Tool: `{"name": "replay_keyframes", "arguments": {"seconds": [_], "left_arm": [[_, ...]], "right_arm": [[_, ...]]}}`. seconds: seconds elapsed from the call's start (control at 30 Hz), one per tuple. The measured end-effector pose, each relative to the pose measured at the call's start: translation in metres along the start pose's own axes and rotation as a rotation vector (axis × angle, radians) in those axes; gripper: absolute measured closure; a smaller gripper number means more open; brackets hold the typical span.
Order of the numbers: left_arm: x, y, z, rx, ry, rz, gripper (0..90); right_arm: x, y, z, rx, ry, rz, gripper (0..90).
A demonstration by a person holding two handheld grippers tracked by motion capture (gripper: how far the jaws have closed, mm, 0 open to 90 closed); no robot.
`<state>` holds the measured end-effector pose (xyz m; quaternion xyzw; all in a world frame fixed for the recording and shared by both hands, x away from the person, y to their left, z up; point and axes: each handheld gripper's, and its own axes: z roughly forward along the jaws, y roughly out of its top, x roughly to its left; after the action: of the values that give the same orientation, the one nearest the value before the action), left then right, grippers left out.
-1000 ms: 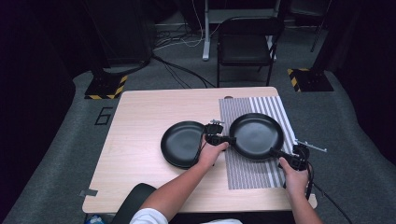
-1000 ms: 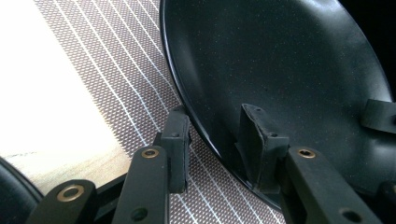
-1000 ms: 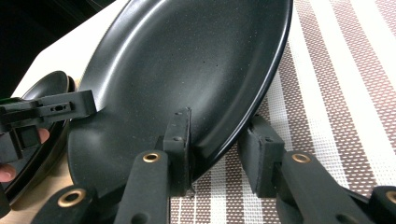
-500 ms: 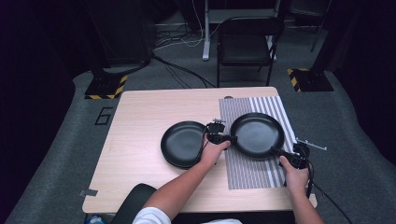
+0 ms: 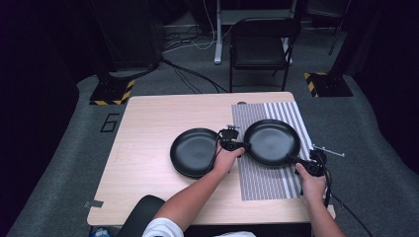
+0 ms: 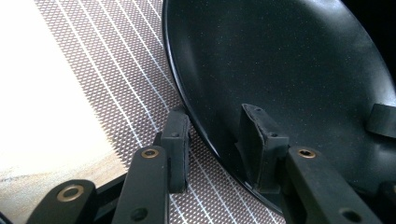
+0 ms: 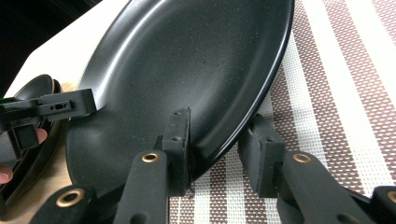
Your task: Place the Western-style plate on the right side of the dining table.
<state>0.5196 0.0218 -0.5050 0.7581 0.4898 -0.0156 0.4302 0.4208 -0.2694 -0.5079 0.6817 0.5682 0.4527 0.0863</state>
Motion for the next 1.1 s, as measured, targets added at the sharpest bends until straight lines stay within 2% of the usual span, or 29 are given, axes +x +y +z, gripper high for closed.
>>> {"name": "replay_keyframes", "arguments": {"seconds": [0.4,1.1], "left_arm": [[0.0011,-0.0011,0.0037,0.016,0.009,-0.013,63.5],[-0.0002,0.0012,0.0090,0.041,0.035,-0.005,62.9]], "right_arm": [[-0.0022,-0.0002,0.0039,0.018,-0.009,0.002,64.2],[-0.0080,0.0021,0.0091,0.046,-0.027,0.017,63.1]]}}
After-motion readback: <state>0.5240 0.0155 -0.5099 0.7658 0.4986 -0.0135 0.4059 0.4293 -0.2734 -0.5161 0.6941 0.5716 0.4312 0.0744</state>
